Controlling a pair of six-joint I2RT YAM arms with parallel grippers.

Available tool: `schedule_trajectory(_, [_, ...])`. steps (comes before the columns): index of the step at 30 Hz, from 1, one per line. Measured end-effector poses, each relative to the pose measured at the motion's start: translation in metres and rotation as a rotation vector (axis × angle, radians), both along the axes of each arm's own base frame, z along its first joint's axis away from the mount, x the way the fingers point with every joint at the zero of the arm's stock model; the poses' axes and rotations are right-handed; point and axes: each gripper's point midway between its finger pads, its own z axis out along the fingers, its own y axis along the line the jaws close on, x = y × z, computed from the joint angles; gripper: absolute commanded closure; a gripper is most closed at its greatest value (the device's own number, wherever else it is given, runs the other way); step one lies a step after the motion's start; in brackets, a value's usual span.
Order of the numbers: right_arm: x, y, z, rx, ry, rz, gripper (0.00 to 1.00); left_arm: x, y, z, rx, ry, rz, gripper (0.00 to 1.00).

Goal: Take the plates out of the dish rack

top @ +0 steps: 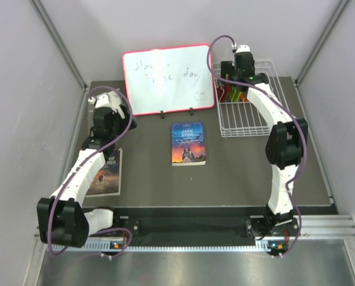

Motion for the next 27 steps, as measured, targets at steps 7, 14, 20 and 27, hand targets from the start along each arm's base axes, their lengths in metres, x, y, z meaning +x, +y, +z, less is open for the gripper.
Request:
schedule_trajectory(7, [0.015,0.013,-0.021,0.024,0.022,0.038,0.20,-0.002,-0.007,-0.003,0.049,0.002,0.014,0.12])
schedule_trajectory(14, [0.032,0.019,-0.043,0.026,0.035,0.045,0.32,-0.003,-0.017,-0.005,0.068,0.005,0.003,0.12])
schedule_trajectory(20, [0.044,0.016,-0.066,-0.005,0.053,0.024,0.49,-0.002,-0.020,-0.011,0.077,0.019,0.003,0.12])
schedule_trajectory(27, [0.049,0.009,-0.075,-0.016,0.052,-0.001,0.87,-0.002,-0.019,-0.013,0.082,0.024,0.008,0.12])
